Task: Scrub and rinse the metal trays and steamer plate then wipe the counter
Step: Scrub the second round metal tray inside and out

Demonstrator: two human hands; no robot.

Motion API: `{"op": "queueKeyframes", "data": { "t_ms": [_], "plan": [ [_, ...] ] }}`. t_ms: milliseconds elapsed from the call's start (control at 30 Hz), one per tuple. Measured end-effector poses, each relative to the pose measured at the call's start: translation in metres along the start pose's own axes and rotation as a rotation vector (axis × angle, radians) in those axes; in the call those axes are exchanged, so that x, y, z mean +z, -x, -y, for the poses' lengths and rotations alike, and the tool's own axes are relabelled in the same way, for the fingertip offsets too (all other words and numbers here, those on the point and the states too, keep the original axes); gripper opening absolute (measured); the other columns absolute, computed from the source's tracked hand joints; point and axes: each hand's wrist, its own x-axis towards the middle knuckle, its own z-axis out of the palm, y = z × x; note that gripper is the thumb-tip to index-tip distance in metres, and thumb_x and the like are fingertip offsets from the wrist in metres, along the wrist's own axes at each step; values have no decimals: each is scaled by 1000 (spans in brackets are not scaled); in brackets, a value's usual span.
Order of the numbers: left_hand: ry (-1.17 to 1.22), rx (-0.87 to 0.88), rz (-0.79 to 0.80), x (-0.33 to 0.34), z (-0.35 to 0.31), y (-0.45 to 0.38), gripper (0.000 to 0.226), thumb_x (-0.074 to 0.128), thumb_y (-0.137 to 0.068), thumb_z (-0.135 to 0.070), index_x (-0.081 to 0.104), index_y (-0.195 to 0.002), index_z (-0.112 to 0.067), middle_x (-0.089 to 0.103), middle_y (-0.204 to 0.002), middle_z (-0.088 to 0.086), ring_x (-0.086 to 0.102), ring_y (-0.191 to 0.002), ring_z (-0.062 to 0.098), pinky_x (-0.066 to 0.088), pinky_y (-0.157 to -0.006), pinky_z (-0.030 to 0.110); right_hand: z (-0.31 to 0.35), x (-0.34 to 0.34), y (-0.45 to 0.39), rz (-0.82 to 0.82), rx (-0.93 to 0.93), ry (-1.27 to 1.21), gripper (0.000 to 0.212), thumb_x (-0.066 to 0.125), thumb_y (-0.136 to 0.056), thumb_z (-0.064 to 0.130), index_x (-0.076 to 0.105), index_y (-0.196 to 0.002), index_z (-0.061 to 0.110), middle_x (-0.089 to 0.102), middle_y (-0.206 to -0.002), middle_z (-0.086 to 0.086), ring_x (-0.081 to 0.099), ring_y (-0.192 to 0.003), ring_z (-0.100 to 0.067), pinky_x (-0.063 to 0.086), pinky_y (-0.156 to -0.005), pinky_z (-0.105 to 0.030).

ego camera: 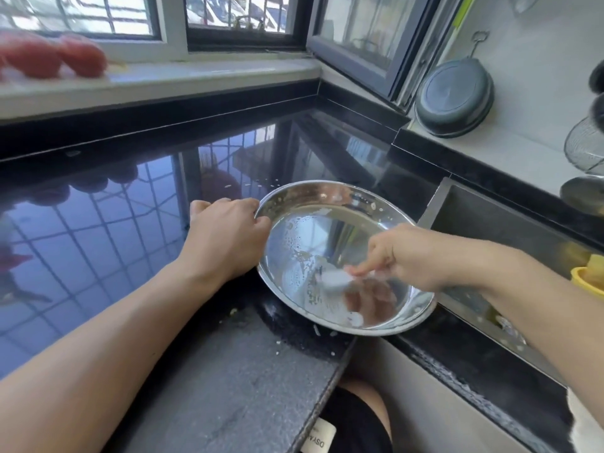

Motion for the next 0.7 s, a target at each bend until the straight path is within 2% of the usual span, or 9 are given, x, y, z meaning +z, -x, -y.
{"op": "queueKeyframes", "data": {
  "t_ms": [100, 233, 300, 367, 433, 533, 600, 667, 700],
  "plan": [
    [2, 9, -8, 2, 0, 0, 28, 40, -94, -22, 53, -72, -11, 54, -63, 2, 52, -76, 25, 30, -91, 44, 9, 2, 11, 199, 50, -39, 31, 66, -98, 21, 74, -107, 49, 58, -79, 36, 56, -78, 3, 46, -82, -18],
    [5, 6, 1, 3, 3, -1, 29, 40, -95, -23, 53, -72, -10, 54, -63, 2, 51, -75, 24, 31, -93, 45, -9, -11, -2, 2, 166, 167, 32, 60, -97, 14, 76, -109, 40, 59, -75, 12, 58, -78, -16, 47, -74, -32],
    [11, 9, -2, 3, 2, 0, 29, 38, -94, -24, 51, -71, -11, 54, -62, 1, 51, -74, 23, 31, -93, 46, -6, -8, 3, 103, 133, 106, 45, 63, -96, 16, 73, -98, 59, 65, -78, 6, 59, -76, -23, 51, -74, -41],
    [19, 8, -10, 3, 2, 0, 29, 36, -92, -25, 49, -70, -12, 53, -62, 0, 50, -73, 23, 32, -92, 45, 1, -2, 9, 203, 101, 82, 51, 64, -95, 16, 69, -98, 66, 68, -86, 10, 63, -81, -13, 54, -83, -37],
    [23, 7, -11, 4, 3, -1, 28, 38, -93, -24, 50, -71, -12, 54, -63, 0, 51, -75, 24, 31, -92, 44, -6, -8, 5, 62, 143, 55, 49, 67, -97, 19, 69, -87, 67, 64, -82, 17, 61, -82, -11, 53, -85, -30],
    [10, 6, -9, 4, 3, -1, 28, 40, -95, -24, 55, -74, -13, 57, -65, 0, 52, -77, 24, 28, -90, 42, -21, -13, 2, -189, 136, 85, 63, 67, -98, 28, 53, -60, 76, 53, -70, 17, 53, -72, -12, 51, -79, -30],
    [16, 10, -11, 5, 3, 0, 27, 40, -94, -23, 54, -73, -12, 56, -64, 0, 52, -76, 24, 29, -92, 42, -15, -7, 4, -164, 80, 91, 61, 66, -98, 28, 54, -73, 82, 57, -73, 26, 53, -71, 1, 48, -75, -25],
    [22, 14, -21, 6, 3, -1, 27, 40, -94, -22, 53, -73, -11, 56, -64, 1, 52, -75, 24, 29, -91, 42, -8, -4, 2, -140, 25, 134, 46, 66, -98, 27, 60, -96, 72, 54, -78, 42, 53, -75, 11, 44, -77, -19],
    [19, 16, -24, 6, 5, -2, 27, 40, -94, -22, 53, -73, -11, 56, -64, 1, 51, -75, 24, 27, -90, 41, -7, -7, -1, -165, 50, 138, 40, 65, -98, 29, 60, -102, 69, 56, -77, 40, 54, -79, 8, 47, -80, -22]
  ]
}}
